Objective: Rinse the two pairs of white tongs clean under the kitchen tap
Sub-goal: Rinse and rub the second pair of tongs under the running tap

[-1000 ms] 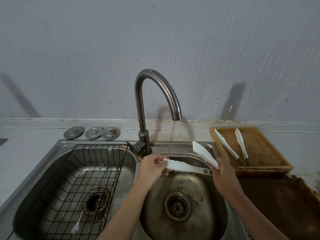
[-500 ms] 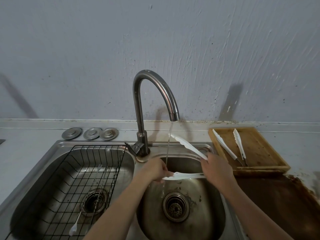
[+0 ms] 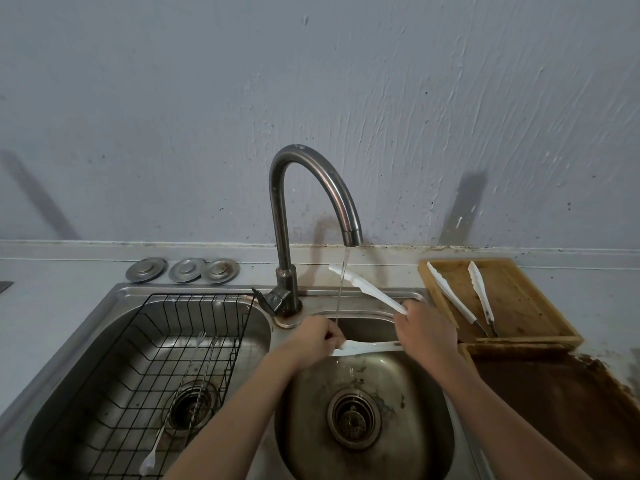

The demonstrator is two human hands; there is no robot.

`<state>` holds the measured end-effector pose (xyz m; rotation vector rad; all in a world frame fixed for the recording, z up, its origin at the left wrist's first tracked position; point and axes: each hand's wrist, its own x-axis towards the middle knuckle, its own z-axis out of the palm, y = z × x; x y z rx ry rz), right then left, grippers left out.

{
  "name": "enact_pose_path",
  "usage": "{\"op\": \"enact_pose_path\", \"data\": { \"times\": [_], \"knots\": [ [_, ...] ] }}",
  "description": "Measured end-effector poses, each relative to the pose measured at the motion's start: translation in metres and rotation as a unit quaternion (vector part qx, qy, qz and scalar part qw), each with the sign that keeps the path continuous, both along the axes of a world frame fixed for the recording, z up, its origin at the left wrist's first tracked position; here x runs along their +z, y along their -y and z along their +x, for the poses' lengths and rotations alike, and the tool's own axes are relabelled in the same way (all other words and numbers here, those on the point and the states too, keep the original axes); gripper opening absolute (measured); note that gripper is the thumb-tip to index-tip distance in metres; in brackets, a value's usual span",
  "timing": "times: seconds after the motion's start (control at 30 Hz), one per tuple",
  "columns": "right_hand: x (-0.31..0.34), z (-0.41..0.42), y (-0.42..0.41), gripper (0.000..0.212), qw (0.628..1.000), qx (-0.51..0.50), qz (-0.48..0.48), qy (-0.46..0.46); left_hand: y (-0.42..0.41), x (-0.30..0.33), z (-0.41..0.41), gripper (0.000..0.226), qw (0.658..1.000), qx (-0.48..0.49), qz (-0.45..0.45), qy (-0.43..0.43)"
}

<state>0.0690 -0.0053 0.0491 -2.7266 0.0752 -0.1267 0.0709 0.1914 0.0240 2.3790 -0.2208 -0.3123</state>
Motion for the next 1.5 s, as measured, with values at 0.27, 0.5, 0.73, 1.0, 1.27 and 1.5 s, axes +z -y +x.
{"op": "enact_pose_path", "data": {
  "times": [0.27,0.5,0.73,1.0,1.27,1.5],
  "knots": [
    [-0.001,0.000,-0.002,0.020,1.000,-0.002,0.015,0.021,0.001,0.001,0.001,0.025,0.994,0.062,-0.081,-0.031],
    [-0.011,0.000,0.018,0.010,0.992,0.021,0.102,0.071,-0.002,0.002,-0.003,0.024,0.895,0.247,-0.344,-0.143],
    [-0.027,-0.011,0.038,0.007,0.981,0.043,0.132,0.137,0.007,0.007,-0.007,0.008,0.887,0.273,-0.339,-0.155],
    [-0.039,-0.022,0.043,0.017,0.981,0.030,0.181,0.069,0.011,0.018,-0.013,0.014,0.933,0.251,-0.244,-0.082],
    [-0.051,-0.023,0.014,0.018,0.936,0.013,0.351,-0.020,0.016,0.059,-0.021,0.014,0.964,0.207,-0.089,0.144],
    [-0.053,-0.015,-0.003,0.034,0.881,0.144,0.413,-0.180,0.000,0.071,-0.014,0.012,0.965,0.201,-0.095,0.138]
  ]
}}
